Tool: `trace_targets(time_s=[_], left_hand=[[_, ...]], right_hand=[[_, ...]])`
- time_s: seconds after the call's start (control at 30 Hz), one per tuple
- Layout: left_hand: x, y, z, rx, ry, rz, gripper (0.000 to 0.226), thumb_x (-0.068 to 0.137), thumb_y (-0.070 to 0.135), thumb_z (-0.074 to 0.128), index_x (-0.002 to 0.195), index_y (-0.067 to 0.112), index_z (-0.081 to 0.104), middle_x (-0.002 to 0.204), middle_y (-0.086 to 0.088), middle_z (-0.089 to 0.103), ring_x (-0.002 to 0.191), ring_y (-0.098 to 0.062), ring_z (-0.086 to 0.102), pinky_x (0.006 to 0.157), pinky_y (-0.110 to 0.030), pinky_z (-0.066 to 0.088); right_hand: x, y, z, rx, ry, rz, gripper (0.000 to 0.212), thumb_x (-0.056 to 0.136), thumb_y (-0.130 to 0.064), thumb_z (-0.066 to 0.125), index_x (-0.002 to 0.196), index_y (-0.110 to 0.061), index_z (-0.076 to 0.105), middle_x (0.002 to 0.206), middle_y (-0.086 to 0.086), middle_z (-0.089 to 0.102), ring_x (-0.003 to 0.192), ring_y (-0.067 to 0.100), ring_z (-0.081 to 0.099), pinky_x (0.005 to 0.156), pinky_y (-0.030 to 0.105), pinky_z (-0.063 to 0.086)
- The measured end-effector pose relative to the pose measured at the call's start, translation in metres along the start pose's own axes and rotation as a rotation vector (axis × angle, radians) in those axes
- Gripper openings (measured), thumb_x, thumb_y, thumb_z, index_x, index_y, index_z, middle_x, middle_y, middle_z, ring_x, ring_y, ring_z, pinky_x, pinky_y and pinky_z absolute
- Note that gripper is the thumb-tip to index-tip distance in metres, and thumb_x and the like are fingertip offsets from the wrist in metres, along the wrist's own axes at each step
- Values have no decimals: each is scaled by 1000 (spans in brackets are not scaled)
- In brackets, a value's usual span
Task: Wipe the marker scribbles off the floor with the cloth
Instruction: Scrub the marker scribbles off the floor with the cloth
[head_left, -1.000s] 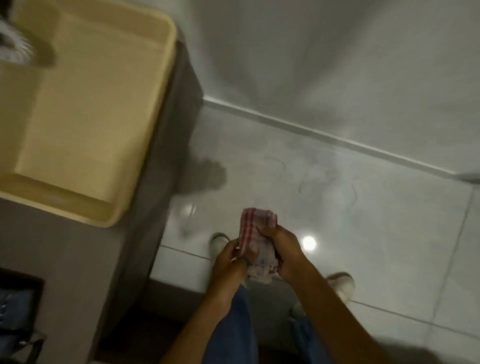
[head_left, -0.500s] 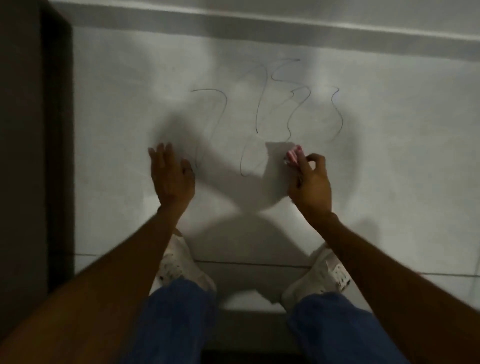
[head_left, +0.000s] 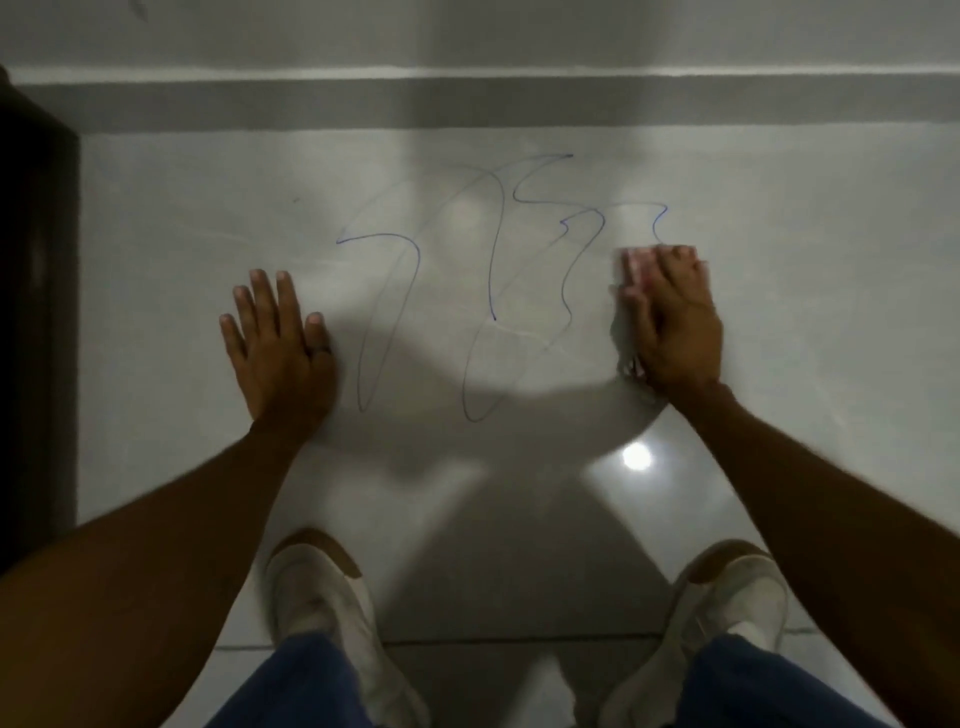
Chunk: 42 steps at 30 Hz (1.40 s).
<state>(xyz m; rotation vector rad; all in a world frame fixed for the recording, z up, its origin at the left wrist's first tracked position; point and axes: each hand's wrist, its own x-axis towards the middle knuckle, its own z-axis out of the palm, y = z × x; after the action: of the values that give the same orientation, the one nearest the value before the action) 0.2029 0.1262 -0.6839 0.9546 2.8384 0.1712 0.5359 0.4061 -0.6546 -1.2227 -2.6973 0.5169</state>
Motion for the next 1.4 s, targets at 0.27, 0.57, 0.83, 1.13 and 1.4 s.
trace_targets(time_s=[0.27,0.57,0.83,1.13,1.4], left_hand=[[0,-1,5,-19,62,9,64,112,44,22,171,18,22,180,-15,20,166,-38,18,134,-60,12],[2,4,8,-13,88,12,65,111,44,23,170,16,25,178,-17,22,165,-40,21,133,-60,14],[1,6,7,-7,112,21,63,112,43,25,169,16,28,177,-18,26,164,-41,24,132,-61,18],[-3,12,-1,-4,109,24,61,113,38,31,169,13,30,178,-18,25,165,-40,23,134,-60,16],[-2,6,4,31,150,39,60,115,39,28,169,14,29,177,-17,27,165,-39,25,134,-59,18]], right_hand=[[37,25,-17,-73,-60,48,55,111,-23,28,163,-11,37,171,16,36,163,33,26,136,50,13],[80,-7,-9,-131,-6,294,61,112,-30,26,167,-4,20,176,22,18,166,36,12,137,48,3],[85,-54,3,-8,-69,106,59,112,-32,25,167,-11,22,177,15,20,166,33,11,138,48,4],[56,-86,23,-17,-138,-384,53,110,-20,40,161,-11,41,170,16,37,161,24,21,136,49,16],[-12,-101,35,-7,-234,-498,54,109,-27,40,161,-11,42,171,12,37,163,30,27,135,50,21]])
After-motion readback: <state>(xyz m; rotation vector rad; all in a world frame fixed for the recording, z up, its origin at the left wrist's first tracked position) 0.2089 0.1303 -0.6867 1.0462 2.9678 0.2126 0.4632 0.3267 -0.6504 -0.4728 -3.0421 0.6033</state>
